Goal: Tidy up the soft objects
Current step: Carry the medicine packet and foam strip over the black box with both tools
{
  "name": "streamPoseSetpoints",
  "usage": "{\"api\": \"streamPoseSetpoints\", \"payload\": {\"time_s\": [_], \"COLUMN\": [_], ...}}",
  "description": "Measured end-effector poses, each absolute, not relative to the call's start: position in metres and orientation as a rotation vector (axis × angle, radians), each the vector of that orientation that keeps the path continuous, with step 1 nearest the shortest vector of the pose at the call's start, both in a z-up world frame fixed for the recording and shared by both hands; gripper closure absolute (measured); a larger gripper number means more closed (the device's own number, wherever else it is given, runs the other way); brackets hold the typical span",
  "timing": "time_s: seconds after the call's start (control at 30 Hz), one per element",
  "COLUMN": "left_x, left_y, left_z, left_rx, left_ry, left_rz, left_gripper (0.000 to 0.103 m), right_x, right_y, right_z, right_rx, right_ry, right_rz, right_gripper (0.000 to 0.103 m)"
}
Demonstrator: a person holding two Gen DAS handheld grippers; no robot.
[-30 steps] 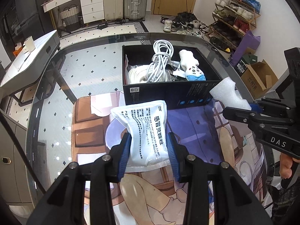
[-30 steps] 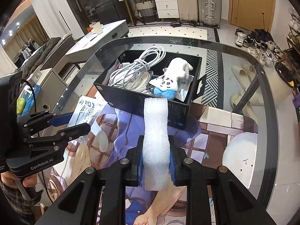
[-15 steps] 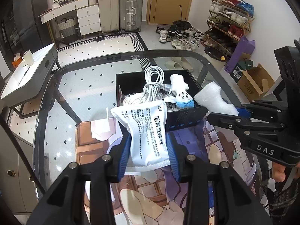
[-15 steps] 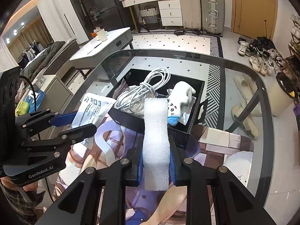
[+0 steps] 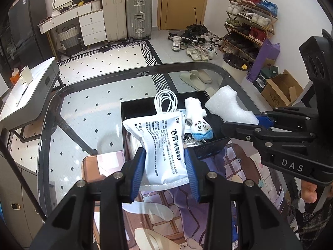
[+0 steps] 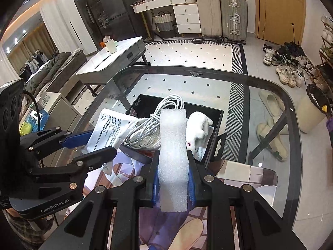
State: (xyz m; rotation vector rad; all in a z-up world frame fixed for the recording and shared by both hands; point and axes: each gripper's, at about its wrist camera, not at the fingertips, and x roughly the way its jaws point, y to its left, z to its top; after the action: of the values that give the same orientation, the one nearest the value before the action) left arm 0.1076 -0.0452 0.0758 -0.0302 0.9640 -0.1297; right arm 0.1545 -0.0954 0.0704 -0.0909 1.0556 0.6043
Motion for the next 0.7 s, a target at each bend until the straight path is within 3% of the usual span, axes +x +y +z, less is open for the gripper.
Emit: {"api": "streamPoseSetpoints", "payload": {"time_s": [0.7], "left_x": [0.152], "left_y": [-0.055], "left_z": [0.061], "left_rx": [-0.007], "left_ry": [0.986], "left_rz": [-0.165], "left_gripper": [0.066], "right_x": [0.199], "right_y": [-0.089], "right_z": [0.06], "right_rx": [-0.041], "right_ry": [1.075], "right_rz": [0.604], "right_gripper": [0.081]}}
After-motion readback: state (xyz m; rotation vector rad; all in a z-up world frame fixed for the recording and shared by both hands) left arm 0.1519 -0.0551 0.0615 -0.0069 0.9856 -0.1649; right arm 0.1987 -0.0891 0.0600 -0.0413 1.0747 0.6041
